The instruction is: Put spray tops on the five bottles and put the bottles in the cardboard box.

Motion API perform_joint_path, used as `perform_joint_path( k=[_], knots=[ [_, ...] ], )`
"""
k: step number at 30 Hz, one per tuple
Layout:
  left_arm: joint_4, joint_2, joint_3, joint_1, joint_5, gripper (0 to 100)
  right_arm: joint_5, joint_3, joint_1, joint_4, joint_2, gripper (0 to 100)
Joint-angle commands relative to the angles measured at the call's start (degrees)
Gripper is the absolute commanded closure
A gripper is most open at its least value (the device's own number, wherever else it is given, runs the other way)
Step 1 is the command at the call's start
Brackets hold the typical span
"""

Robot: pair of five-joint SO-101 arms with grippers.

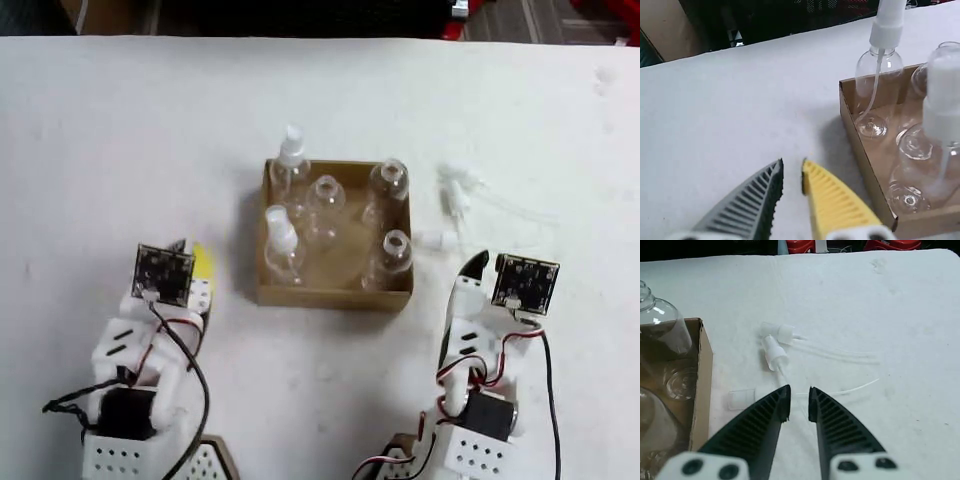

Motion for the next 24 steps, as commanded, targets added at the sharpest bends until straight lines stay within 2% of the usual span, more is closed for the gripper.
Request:
perform_joint_path(
  k=[1,19,24],
  knots=[
    [-1.6,-0.5,-0.7,0.7,-0.5,97,0.7,0.5,0.0,-1.7,-0.5,94.6],
    [-1.6,-0.6,-0.7,-0.5,-0.4,98,0.7,0.5,0.0,-1.7,-0.5,94.4],
    [-1.1,-0.6,-1.9,-1.5,-0.2,98,0.3,0.5,0.0,-1.5,-0.6,84.7]
  ],
)
